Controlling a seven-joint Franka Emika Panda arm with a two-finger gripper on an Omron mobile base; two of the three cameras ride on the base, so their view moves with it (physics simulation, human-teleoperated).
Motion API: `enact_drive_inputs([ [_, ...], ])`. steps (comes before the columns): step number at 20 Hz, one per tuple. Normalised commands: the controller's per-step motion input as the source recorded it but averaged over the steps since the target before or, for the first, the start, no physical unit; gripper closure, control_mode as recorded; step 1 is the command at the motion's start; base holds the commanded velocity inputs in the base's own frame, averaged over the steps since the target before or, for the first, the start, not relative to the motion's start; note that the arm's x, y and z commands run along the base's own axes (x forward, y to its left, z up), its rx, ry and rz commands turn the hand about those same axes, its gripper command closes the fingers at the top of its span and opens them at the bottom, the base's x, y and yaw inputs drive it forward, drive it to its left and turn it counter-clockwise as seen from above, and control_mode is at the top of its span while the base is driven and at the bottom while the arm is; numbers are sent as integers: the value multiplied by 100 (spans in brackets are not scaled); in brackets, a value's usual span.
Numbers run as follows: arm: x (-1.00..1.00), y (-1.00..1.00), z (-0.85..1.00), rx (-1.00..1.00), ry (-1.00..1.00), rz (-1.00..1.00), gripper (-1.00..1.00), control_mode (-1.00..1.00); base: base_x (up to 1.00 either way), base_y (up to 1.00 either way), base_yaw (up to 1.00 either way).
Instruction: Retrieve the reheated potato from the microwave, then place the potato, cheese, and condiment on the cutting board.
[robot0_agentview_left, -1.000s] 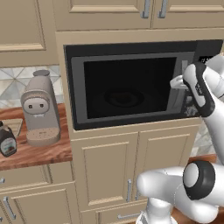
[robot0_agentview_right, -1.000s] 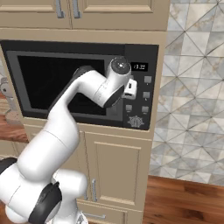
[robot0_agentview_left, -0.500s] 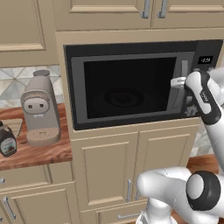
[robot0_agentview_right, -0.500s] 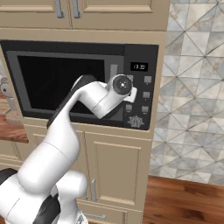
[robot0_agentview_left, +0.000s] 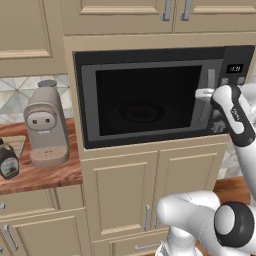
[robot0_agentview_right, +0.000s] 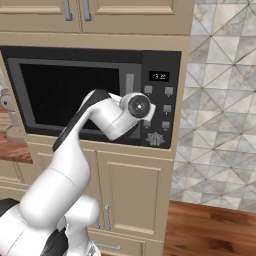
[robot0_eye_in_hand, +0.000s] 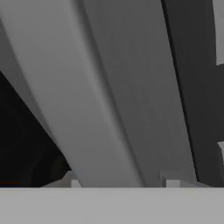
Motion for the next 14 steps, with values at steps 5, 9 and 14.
enact_drive_inputs([
  [5, -28, 38, -7, 3, 3, 8, 100, -100, 0, 0, 0],
  [9, -57, 28, 1, 4, 9, 1, 100, -100, 0, 0, 0],
  [14, -65, 24, 10, 5, 15, 0, 100, -100, 0, 0, 0],
])
